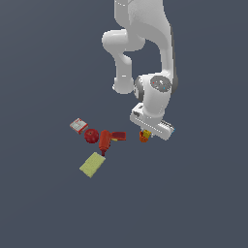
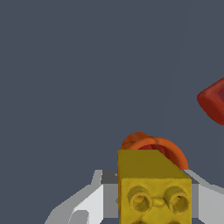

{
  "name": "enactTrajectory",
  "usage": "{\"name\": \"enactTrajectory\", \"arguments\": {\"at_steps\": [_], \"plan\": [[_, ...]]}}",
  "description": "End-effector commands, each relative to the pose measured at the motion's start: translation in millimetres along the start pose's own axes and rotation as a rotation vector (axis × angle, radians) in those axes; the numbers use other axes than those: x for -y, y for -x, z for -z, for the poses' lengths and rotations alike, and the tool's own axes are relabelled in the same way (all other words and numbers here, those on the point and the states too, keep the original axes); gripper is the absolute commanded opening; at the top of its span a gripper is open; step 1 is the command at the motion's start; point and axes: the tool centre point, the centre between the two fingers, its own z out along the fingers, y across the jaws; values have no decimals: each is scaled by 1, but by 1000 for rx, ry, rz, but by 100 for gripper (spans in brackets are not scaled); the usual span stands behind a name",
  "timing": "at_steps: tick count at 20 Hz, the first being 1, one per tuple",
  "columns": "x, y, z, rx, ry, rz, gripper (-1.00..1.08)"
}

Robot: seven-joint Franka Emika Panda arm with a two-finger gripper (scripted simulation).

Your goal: Pick up a designated object from a clutter of objects.

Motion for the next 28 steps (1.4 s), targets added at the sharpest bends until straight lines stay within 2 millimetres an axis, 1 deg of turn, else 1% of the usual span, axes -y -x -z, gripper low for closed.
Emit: {"name": "enactTrajectory", "arguments": {"at_steps": [1, 4, 7, 10, 13, 16, 19, 28], "plan": [[0, 0, 0, 0, 1, 0, -100], [0, 0, 1, 0, 0, 0, -100], [2, 1, 7, 0, 0, 0, -100], [5, 4, 17, 0, 0, 0, -100], [9, 7, 33, 0, 0, 0, -100], [15, 12, 52, 0, 0, 0, -100], [22, 17, 76, 0, 0, 0, -100], [47, 36, 164, 0, 1, 0, -100]]}}
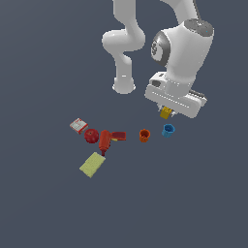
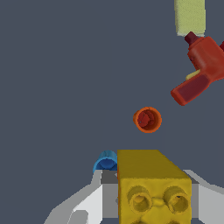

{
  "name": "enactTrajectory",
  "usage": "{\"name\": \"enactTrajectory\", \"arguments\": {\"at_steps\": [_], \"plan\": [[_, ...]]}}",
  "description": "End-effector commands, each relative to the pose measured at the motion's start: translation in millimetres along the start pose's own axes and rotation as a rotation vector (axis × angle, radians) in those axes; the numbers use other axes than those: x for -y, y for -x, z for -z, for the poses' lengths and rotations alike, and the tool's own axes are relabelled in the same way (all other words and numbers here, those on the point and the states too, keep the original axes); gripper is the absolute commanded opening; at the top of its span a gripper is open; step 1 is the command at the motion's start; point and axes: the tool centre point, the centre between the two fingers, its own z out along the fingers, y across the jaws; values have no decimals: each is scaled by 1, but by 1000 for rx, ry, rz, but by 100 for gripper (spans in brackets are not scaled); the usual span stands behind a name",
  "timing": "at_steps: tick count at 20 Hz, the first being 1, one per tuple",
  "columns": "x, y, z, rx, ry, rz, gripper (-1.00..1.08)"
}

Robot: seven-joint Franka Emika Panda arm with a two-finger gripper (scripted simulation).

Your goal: Pick up a designated object from a clutter of objects.

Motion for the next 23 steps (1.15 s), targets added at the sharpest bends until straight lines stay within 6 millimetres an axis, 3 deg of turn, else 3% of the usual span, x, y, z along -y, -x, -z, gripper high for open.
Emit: {"name": "enactTrajectory", "arguments": {"at_steps": [1, 7, 12, 17, 23], "plan": [[7, 5, 25, 0, 0, 0, -100], [25, 16, 81, 0, 0, 0, -100], [36, 22, 114, 0, 0, -1, -100], [43, 25, 134, 0, 0, -1, -100], [46, 26, 142, 0, 0, -2, -100]]}}
